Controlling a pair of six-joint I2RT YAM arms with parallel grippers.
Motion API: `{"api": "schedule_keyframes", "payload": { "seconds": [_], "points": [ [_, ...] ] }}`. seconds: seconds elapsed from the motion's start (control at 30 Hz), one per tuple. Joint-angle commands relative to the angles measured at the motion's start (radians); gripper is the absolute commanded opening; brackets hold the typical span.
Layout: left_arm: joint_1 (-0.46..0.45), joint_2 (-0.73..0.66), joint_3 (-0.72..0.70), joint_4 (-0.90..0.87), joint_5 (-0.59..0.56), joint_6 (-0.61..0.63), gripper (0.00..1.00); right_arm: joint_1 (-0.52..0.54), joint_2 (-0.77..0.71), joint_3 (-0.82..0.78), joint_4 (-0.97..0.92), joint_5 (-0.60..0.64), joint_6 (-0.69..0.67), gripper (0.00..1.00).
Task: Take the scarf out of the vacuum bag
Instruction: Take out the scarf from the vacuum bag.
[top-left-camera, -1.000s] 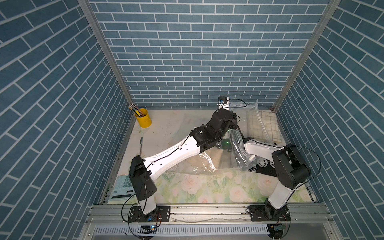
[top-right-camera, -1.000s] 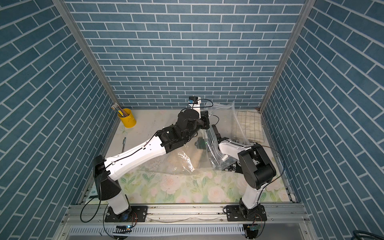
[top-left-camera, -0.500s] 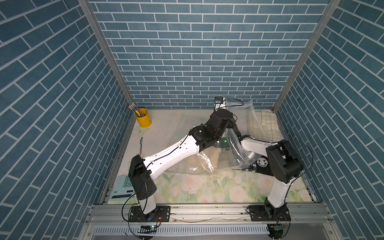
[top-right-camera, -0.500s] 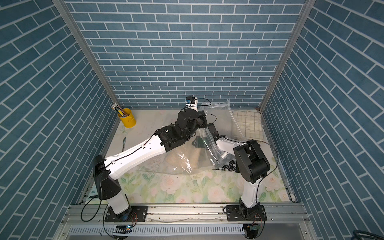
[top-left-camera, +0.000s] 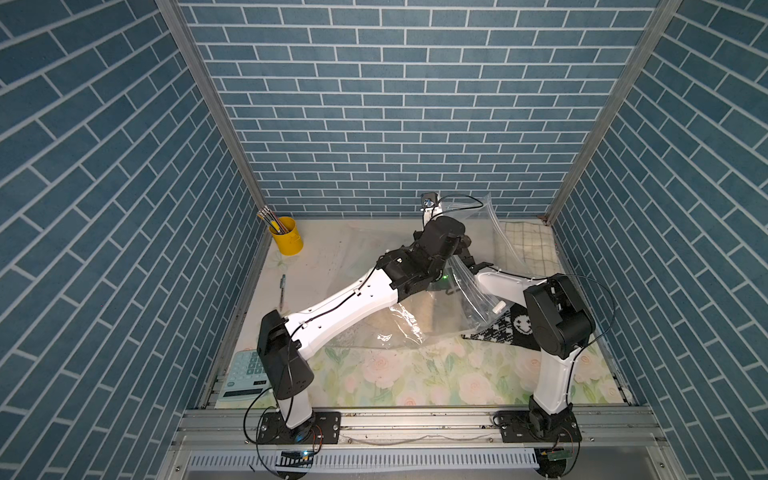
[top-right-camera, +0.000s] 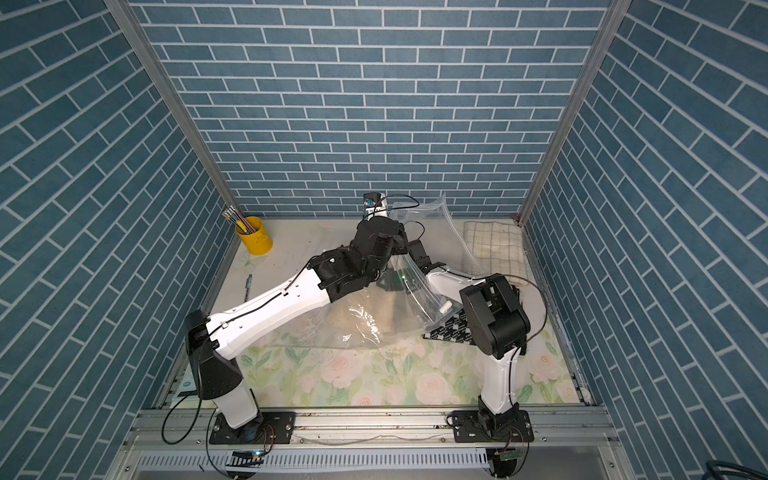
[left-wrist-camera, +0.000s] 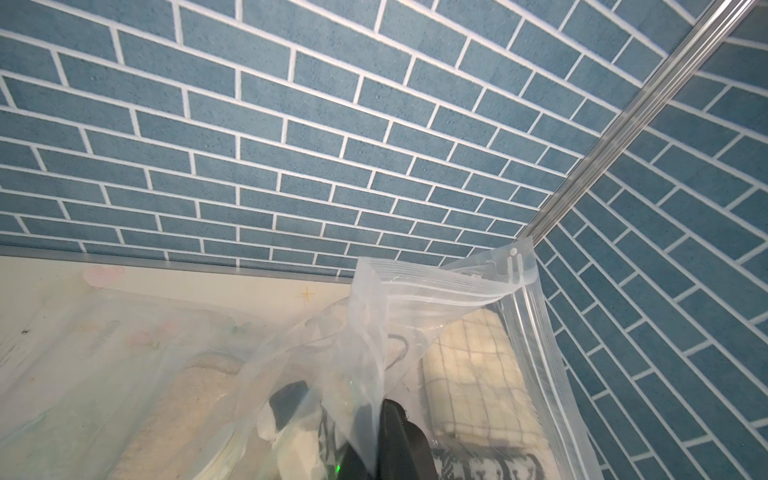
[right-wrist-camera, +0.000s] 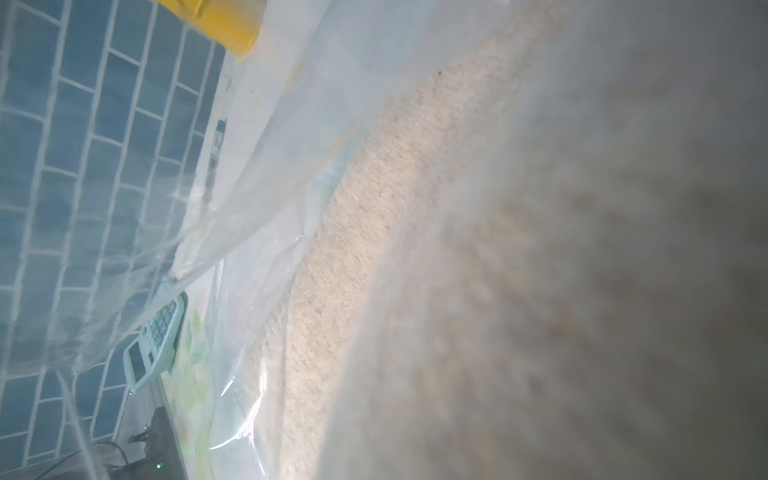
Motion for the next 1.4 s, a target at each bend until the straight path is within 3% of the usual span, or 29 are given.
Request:
{"api": "schedule_keyframes", "payload": {
  "seconds": [0.0,0.33,0.63,0.87,1.37],
  "points": [
    [0.015,0.029,0.017,-0.035,-0.038,0.009,0.00,-0.005,-0.037,-0.037,0.001,-0.004,-0.046,0.00],
    [0.034,0.019,-0.043,-0.005,-0.027,0.006,0.00,-0.011,-0.058,-0.161,0.156,-0.011,0.017,0.00],
    [0.048,0.019,-0.077,0.032,0.021,0.007,0.00,-0.031,-0.154,-0.232,0.261,-0.024,0.065,0.00],
    [0.048,0.017,-0.086,0.039,0.038,0.002,0.00,-0.084,-0.257,-0.359,0.438,-0.018,0.185,0.00],
    [0.051,0.025,-0.100,0.063,0.089,0.008,0.00,-0.114,-0.342,-0.419,0.416,0.029,0.166,0.00]
  ]
}}
